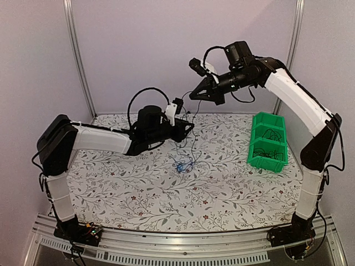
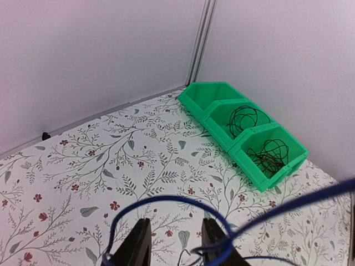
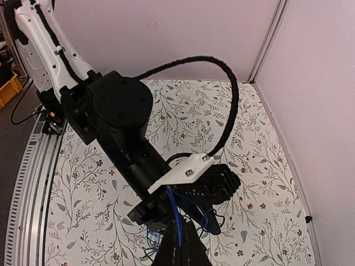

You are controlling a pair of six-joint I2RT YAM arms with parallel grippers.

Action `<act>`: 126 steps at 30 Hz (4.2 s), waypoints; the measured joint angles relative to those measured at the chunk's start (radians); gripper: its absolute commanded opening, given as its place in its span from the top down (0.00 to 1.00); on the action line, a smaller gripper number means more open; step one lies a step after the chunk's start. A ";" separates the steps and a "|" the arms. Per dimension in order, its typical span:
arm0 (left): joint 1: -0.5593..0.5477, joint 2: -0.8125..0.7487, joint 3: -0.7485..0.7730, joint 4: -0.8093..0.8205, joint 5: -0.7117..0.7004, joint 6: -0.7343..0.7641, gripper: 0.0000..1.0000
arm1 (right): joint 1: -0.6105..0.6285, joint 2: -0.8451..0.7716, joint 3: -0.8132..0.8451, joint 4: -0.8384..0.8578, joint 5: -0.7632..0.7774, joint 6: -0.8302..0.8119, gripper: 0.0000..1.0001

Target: Untangle the cables

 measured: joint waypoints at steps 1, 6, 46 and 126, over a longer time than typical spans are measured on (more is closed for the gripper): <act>0.004 0.024 -0.005 0.025 -0.011 -0.014 0.71 | 0.000 -0.010 0.005 -0.002 -0.006 0.003 1.00; 0.021 0.145 -0.027 0.084 -0.055 -0.105 0.69 | 0.000 -0.113 0.008 0.053 -0.010 0.053 1.00; 0.012 -0.277 -0.222 -0.005 -0.181 -0.074 0.53 | -0.063 -0.363 -0.216 0.761 0.304 0.219 1.00; 0.007 -0.216 -0.170 -0.261 -0.250 -0.154 0.54 | -0.810 -0.375 -0.686 0.793 0.370 0.341 1.00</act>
